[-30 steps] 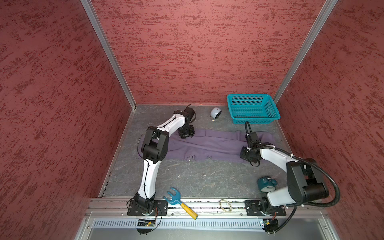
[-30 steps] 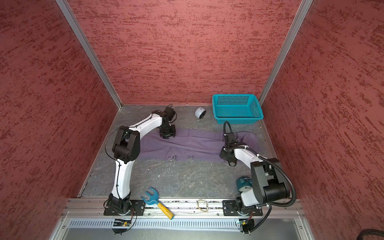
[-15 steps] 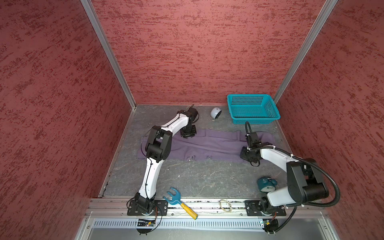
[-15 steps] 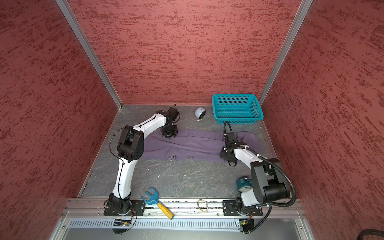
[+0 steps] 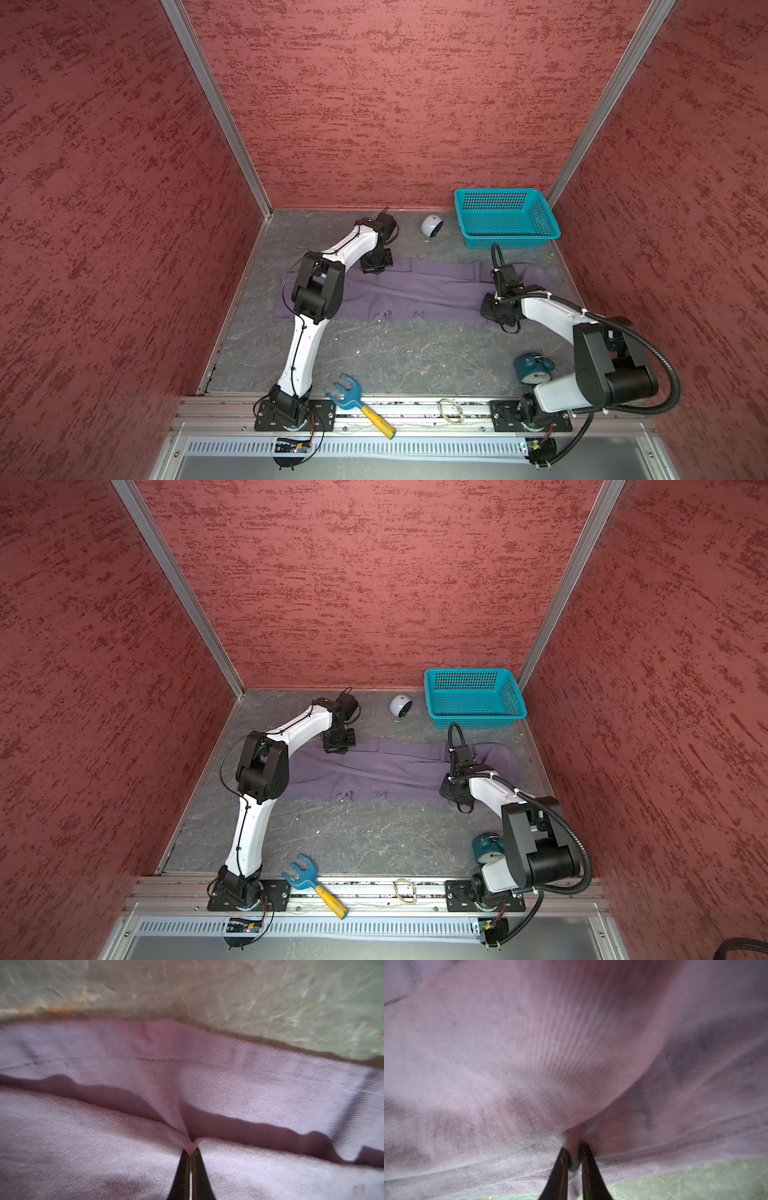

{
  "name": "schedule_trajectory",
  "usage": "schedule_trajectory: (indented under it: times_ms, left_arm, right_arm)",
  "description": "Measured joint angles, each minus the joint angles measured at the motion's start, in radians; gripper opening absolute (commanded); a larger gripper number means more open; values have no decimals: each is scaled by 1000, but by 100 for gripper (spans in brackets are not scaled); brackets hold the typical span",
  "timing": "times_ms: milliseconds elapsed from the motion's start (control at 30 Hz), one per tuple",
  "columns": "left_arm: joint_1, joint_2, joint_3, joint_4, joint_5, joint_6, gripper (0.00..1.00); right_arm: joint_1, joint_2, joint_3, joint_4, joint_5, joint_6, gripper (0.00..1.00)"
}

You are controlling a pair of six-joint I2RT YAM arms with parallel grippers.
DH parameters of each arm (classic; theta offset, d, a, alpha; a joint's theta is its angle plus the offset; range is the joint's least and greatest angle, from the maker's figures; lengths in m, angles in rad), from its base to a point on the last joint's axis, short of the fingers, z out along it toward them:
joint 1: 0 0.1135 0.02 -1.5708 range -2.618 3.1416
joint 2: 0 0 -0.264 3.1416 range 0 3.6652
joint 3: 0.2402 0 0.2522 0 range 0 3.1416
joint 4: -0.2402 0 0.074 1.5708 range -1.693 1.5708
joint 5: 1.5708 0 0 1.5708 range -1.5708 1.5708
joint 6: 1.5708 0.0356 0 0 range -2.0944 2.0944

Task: Fold and stack the trousers
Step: Smooth out the trousers at the center of the table.

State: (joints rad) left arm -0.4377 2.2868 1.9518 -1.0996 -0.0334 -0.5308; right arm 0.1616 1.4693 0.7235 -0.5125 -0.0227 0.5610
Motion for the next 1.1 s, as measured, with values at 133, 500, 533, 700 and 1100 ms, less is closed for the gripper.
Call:
schedule_trajectory:
  times_ms: [133,500,533,700,1100]
  left_arm:
    - [16,-20,3,1,10,-3,0]
    - [105,-19,76,39,44,-13,11]
    - [109,-10,89,43,54,-14,27]
    - [115,37,117,68,60,-20,66]
    - [209,-569,-546,114,-40,-61,75]
  right_arm:
    - [-2,-4,-5,5,0,0,14]
    - [-10,-14,-24,29,-4,2,11]
    - [-11,-14,-24,29,-6,2,14]
    - [-21,-17,-17,23,-16,3,38]
    - [-205,-213,201,-249,-21,-40,61]
